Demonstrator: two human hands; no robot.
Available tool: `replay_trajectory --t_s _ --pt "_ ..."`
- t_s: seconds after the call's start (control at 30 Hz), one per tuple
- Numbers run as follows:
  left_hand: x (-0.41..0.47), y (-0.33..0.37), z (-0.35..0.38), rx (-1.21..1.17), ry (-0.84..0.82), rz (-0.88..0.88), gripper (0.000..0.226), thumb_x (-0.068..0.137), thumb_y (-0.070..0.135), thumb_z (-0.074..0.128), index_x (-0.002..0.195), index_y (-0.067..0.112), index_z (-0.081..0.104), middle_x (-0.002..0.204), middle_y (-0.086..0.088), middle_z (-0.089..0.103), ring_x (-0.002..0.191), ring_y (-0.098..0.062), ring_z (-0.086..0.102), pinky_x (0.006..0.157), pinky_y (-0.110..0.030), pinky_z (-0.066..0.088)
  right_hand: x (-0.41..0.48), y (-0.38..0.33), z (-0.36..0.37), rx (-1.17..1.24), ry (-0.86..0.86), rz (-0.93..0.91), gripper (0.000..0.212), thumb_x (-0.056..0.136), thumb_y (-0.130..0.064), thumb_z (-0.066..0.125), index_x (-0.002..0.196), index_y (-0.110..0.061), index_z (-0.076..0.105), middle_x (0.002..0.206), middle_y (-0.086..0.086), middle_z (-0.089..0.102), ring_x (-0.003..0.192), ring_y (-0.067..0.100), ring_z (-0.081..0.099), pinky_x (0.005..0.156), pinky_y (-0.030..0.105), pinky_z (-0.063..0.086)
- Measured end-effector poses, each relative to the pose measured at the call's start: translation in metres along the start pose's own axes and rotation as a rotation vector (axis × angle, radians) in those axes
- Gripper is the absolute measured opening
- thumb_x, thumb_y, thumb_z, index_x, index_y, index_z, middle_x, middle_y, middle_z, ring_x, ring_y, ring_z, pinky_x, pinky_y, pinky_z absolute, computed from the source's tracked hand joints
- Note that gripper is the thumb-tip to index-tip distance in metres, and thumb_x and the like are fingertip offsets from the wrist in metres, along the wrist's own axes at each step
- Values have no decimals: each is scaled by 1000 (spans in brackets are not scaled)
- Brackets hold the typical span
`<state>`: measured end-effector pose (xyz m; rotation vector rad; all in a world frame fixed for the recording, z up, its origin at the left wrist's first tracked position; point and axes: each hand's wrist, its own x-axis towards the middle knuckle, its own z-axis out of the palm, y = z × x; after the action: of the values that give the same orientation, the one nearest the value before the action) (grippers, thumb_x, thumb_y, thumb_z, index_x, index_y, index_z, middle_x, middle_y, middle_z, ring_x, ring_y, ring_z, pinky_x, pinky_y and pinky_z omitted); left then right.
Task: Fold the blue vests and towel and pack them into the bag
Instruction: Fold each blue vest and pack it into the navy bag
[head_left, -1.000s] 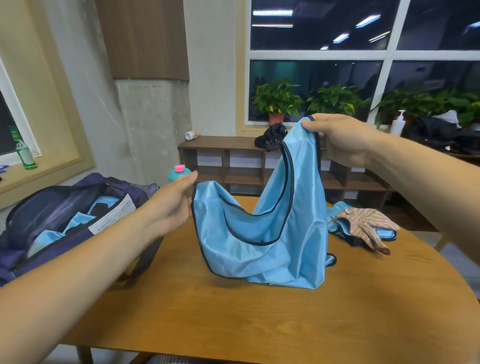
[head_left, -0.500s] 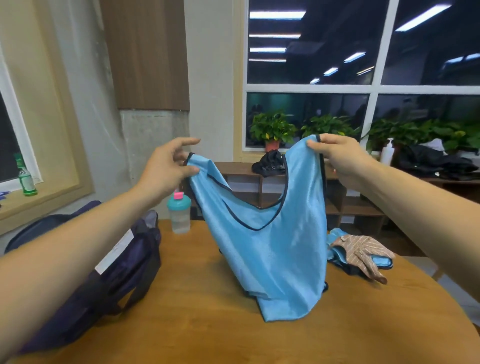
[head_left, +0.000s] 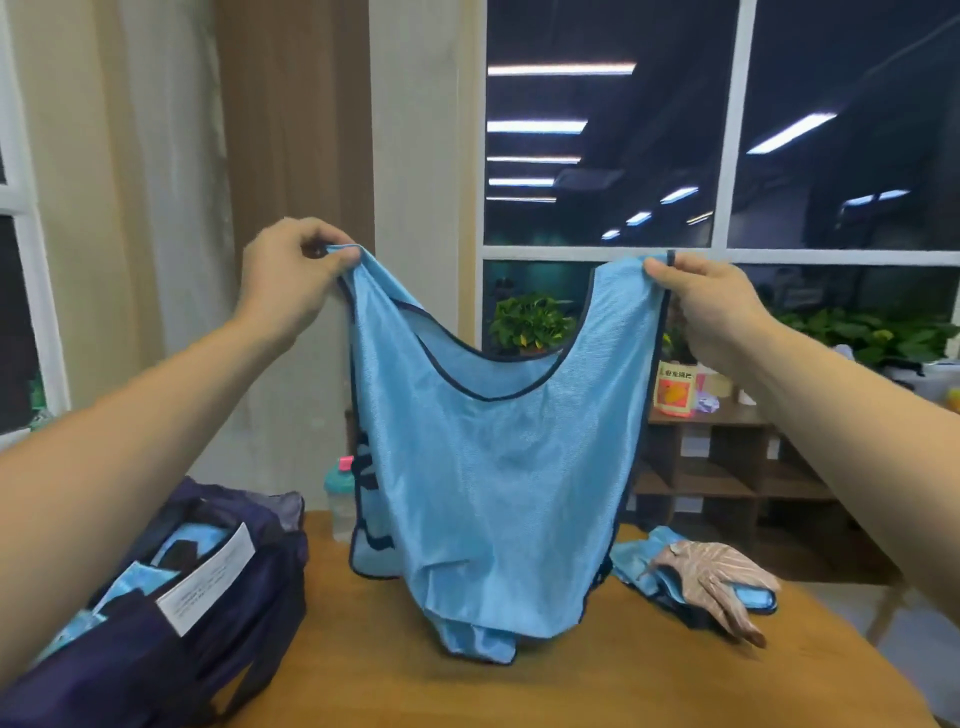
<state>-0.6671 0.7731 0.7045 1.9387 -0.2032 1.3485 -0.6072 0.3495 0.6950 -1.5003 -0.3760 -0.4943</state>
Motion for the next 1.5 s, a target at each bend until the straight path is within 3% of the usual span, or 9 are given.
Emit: replay_trajectory --t_s 0.1,0.23,0.53,0.83,0.93,1.07,1.27,1.43,1.5 --pt "14 20 -8 -86 42 2 3 84 37 79 84 35 77 109 -8 67 95 -24 71 70 -37 64 0 -21 -2 2 1 -46 20 102 -32 70 109 -16 79 113 4 78 101 22 72 78 32 58" --pt "30 45 -23 -129 60 71 4 89 27 77 90 26 73 83 8 69 73 -7 62 73 -35 55 -5 -50 -4 35 22 -107 22 102 -32 69 114 -15 78 114 3 78 106 24 72 90 36 59" --pt "65 109 -59 -230 171 196 8 89 35 75 87 33 67 90 5 67 81 -5 57 78 -21 48 -10 -106 -11 113 27 -219 20 104 -30 69 116 -17 76 120 3 77 115 24 73 100 42 61" --pt "73 95 -49 -264 145 73 12 91 27 78 83 28 68 78 9 62 64 5 54 68 -14 46 13 -105 -18 136 81 -243 20 99 -28 74 111 -13 78 120 14 76 111 32 75 95 46 63" --pt "61 49 -25 -223 117 -34 10 89 28 78 90 19 74 80 9 65 66 5 56 69 -16 47 21 -73 -11 63 80 -195 18 101 -27 72 111 -14 78 106 6 78 99 24 77 85 36 66" --pt "25 -29 20 -184 35 -240 16 87 28 81 94 14 77 83 6 70 70 -1 60 73 -23 50 38 4 -1 -26 69 -62 18 95 -31 77 105 -17 80 106 8 79 101 28 77 93 45 64" --pt "-28 -124 90 -171 -106 -453 14 91 28 80 81 23 71 84 4 68 82 -15 63 78 -29 52 43 138 18 -76 23 140 16 101 -23 72 109 -10 78 103 7 78 94 22 76 76 31 63" --pt "-79 -196 146 -151 -194 -617 19 89 37 81 82 22 71 83 1 70 81 -19 66 81 -40 55 41 244 25 -86 -16 324 8 99 -22 74 96 -17 79 106 11 79 98 27 75 90 44 62" --pt "-96 -217 163 -127 -235 -639 19 93 35 79 85 19 71 89 -4 71 88 -22 68 84 -39 55 38 273 29 -102 -28 381 12 100 -23 74 91 -17 78 98 6 78 95 24 73 80 36 61"
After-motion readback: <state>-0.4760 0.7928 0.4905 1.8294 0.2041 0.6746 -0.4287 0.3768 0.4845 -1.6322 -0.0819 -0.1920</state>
